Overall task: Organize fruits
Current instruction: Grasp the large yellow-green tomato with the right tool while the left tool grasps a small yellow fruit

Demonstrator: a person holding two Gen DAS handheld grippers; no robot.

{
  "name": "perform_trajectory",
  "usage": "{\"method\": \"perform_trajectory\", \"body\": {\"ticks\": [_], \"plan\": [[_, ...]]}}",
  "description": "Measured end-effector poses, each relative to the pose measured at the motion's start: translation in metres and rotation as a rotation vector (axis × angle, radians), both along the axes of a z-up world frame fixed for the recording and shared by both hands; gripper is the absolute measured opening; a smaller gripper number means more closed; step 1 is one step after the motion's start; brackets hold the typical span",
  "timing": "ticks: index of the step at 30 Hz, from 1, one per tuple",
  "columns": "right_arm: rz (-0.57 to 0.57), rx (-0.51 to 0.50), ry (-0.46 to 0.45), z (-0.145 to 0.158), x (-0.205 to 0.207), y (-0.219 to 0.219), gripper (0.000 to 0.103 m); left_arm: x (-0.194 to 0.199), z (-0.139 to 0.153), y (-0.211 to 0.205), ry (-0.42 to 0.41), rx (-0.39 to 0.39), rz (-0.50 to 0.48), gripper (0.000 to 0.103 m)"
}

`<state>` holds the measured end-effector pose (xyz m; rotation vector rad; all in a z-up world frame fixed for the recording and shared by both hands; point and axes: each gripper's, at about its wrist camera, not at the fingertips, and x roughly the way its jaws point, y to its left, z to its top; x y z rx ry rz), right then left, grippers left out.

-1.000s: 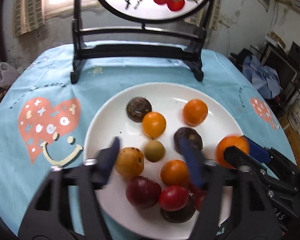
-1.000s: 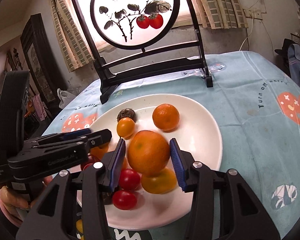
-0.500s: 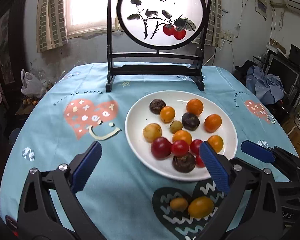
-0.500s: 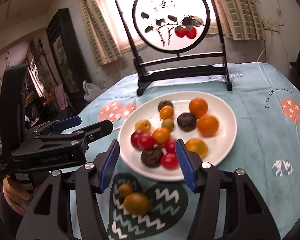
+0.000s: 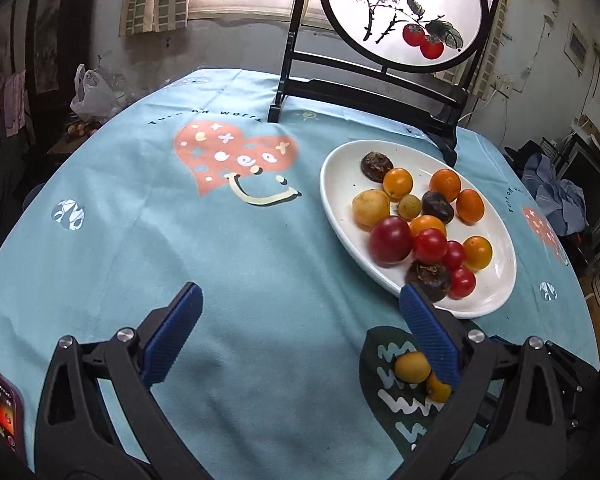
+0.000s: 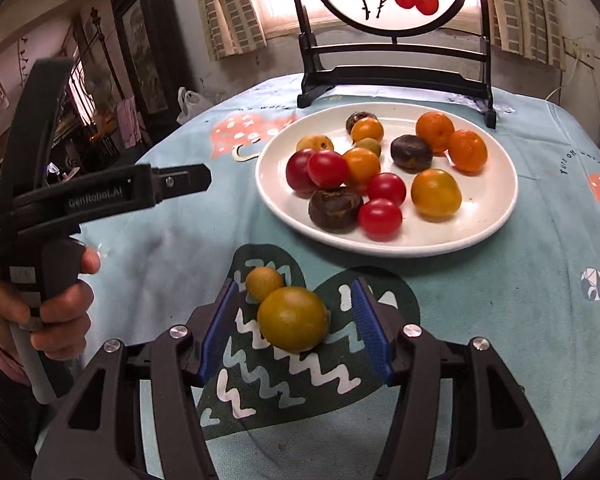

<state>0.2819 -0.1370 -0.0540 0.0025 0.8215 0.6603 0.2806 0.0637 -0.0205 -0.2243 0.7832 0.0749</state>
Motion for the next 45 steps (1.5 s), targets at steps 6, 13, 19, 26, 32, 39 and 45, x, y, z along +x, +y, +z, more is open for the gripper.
{"method": "perform_trajectory", "body": {"ticks": [6, 13, 19, 26, 32, 39, 45], "plan": [[0.013, -0.028, 0.018, -0.007, 0.001, 0.004, 0.059, -0.002, 0.002, 0.001, 0.007, -0.015, -0.002, 0.1], [0.022, -0.054, 0.027, -0.013, 0.002, 0.008, 0.059, -0.002, 0.001, 0.002, 0.015, -0.022, 0.004, 0.1], [0.026, -0.061, 0.026, -0.015, 0.003, 0.01, 0.059, -0.001, 0.0, 0.002, 0.025, -0.017, 0.002, 0.1], [0.03, -0.056, 0.049, -0.019, 0.005, 0.01, 0.046, -0.001, -0.001, 0.002, 0.023, -0.017, 0.005, 0.1], [0.036, -0.035, 0.068, -0.016, 0.003, 0.007, 0.042, -0.001, -0.001, 0.001, 0.022, -0.013, 0.003, 0.1], [-0.056, 0.057, 0.045, 0.006, 0.008, -0.025, 0.042, -0.001, -0.008, -0.012, 0.033, 0.017, -0.053, 0.1], [-0.204, 0.115, 0.064, 0.01, 0.019, -0.061, 0.042, -0.007, -0.012, -0.051, 0.023, 0.114, -0.219, 0.101]]}}
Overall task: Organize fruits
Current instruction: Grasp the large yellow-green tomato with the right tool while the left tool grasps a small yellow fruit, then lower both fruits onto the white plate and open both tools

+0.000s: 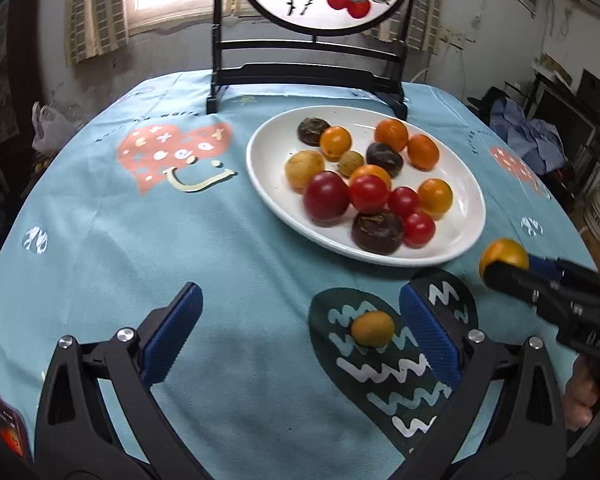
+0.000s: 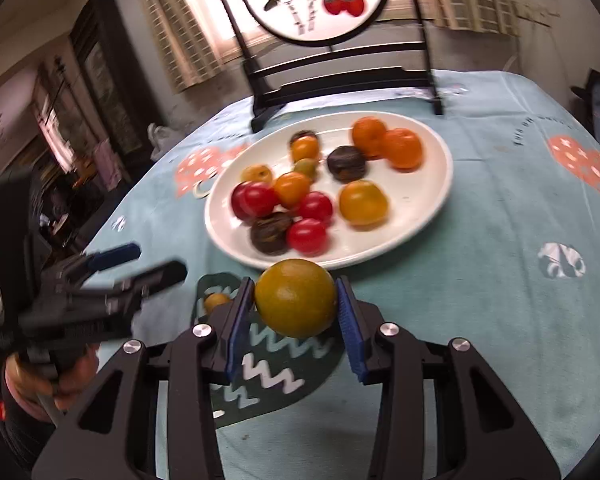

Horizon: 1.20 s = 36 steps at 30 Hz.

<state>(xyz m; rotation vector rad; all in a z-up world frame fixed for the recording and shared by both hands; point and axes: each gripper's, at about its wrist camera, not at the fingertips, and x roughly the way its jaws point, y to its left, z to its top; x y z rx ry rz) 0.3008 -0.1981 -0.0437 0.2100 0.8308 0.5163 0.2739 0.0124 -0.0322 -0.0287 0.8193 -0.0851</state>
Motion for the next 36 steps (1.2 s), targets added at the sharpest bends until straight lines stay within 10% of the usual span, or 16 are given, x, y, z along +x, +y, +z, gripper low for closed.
{"method": "perform_trajectory", "body": {"ticks": [5, 11, 25, 36], "plan": [[-0.027, -0.002, 0.024, -0.003, 0.002, -0.004, 0.042, -0.004, -0.01, -0.027, 0.027, 0.054, -0.113, 0.097], [-0.015, -0.011, 0.027, -0.004, 0.002, -0.003, 0.042, -0.003, -0.025, -0.042, 0.086, 0.068, -0.195, 0.066], [-0.018, -0.012, 0.022, -0.003, 0.001, -0.003, 0.042, 0.003, -0.036, -0.044, 0.103, 0.085, -0.193, 0.029], [0.007, 0.013, -0.03, 0.003, -0.004, 0.001, 0.042, -0.003, -0.021, -0.035, 0.086, 0.0, -0.186, 0.029]]}}
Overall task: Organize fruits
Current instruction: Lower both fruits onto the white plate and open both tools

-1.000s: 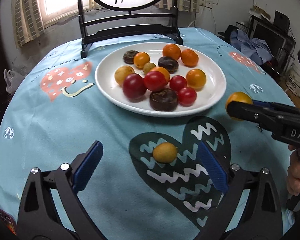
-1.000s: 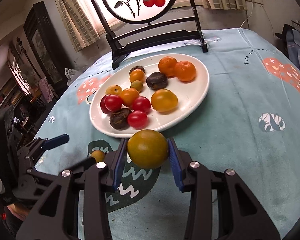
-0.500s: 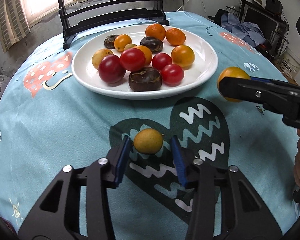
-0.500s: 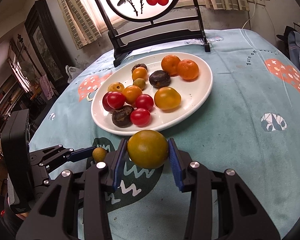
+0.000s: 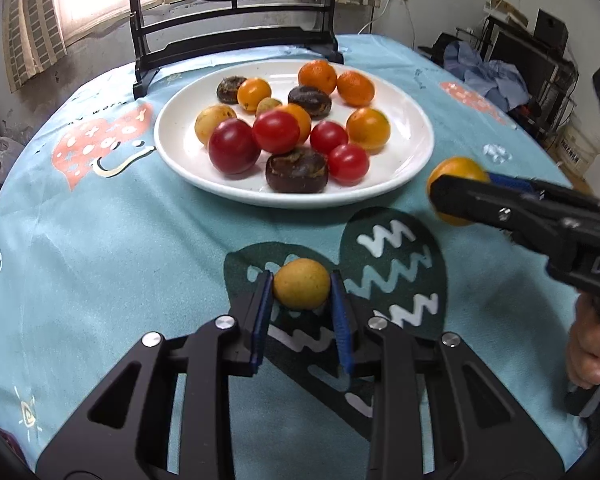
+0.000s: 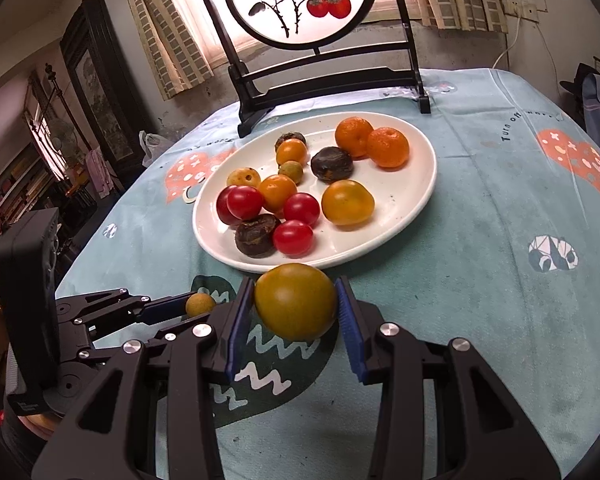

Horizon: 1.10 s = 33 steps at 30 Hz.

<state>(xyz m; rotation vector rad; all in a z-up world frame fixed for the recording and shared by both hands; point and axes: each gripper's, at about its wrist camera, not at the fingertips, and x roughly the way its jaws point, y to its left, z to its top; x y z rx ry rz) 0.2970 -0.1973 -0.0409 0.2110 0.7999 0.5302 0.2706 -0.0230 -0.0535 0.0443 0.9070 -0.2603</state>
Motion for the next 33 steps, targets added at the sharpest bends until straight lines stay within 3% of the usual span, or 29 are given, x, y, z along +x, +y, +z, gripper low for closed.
{"method": "perform_trajectory", "body": {"ticks": [5, 8, 15, 21, 22, 23, 24, 25, 28, 33], "plan": [[-0.028, 0.047, -0.066, 0.017, 0.012, -0.002, 0.042, 0.011, 0.038, 0.012, -0.061, -0.104, 0.013, 0.029], [-0.053, 0.036, -0.11, 0.028, 0.033, 0.002, 0.042, 0.039, 0.054, 0.011, -0.101, -0.093, 0.035, 0.029], [-0.08, 0.057, -0.102, 0.024, 0.082, 0.005, 0.041, 0.106, 0.042, 0.008, -0.068, -0.084, 0.098, 0.029], [-0.084, 0.077, -0.083, 0.022, 0.088, 0.001, 0.041, 0.115, 0.038, 0.019, -0.048, -0.121, 0.128, 0.029], [-0.077, 0.082, -0.083, 0.024, 0.086, 0.0, 0.041, 0.113, 0.039, 0.02, -0.048, -0.12, 0.13, 0.037], [-0.071, 0.082, -0.087, 0.028, 0.083, 0.0, 0.041, 0.11, 0.042, 0.02, -0.05, -0.116, 0.136, 0.052], [-0.072, 0.082, -0.095, 0.03, 0.079, 0.0, 0.041, 0.107, 0.044, 0.02, -0.068, -0.107, 0.153, 0.083], [-0.072, 0.083, -0.102, 0.032, 0.075, -0.001, 0.041, 0.103, 0.049, 0.021, -0.101, -0.091, 0.179, 0.094], [-0.066, 0.074, -0.125, 0.039, 0.058, -0.004, 0.044, 0.091, 0.059, 0.022, -0.132, -0.057, 0.193, 0.094], [-0.039, 0.027, -0.145, 0.041, 0.023, -0.004, 0.047, 0.057, 0.067, 0.039, -0.126, -0.118, 0.242, 0.097]]}}
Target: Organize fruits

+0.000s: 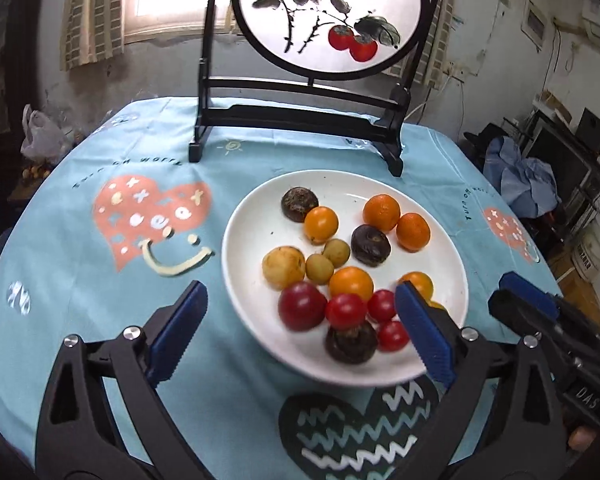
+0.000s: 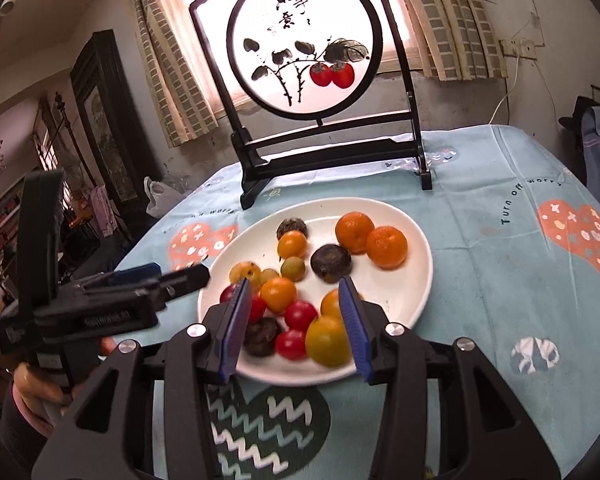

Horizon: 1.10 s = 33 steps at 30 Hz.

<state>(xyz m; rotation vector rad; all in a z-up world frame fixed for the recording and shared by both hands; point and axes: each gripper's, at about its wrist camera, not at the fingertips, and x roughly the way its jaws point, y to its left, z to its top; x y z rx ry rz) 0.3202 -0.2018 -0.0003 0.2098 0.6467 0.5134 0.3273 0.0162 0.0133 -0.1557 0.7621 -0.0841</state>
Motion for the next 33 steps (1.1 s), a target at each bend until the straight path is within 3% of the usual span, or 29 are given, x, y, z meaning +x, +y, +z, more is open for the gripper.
{"method": "perform_trajectory", "body": {"ticks": [2, 3, 7, 9, 14, 19, 33], "plan": [[0.008, -0.02, 0.01, -0.005, -0.014, 0.0, 0.053, -0.022, -0.002, 0.003, -0.015, 0.004, 0.012, 0.098], [0.009, -0.038, 0.014, -0.009, -0.023, 0.0, 0.06, -0.033, -0.004, 0.004, -0.02, 0.013, 0.014, 0.099], [-0.008, -0.125, 0.045, -0.028, -0.05, 0.0, 0.061, -0.075, -0.025, 0.006, -0.029, 0.061, 0.009, 0.101], [-0.006, -0.148, 0.069, -0.033, -0.057, 0.0, 0.061, -0.088, -0.036, 0.003, 0.022, 0.108, 0.003, 0.101], [-0.001, -0.185, 0.045, -0.038, -0.081, 0.001, 0.062, -0.114, -0.045, -0.002, 0.024, 0.161, -0.064, 0.101], [0.009, -0.203, 0.03, -0.041, -0.096, 0.001, 0.062, -0.128, -0.051, -0.001, 0.025, 0.193, -0.066, 0.101], [-0.003, -0.164, 0.025, -0.039, -0.101, -0.009, 0.062, -0.128, -0.047, 0.012, 0.026, 0.149, -0.023, 0.101]]}}
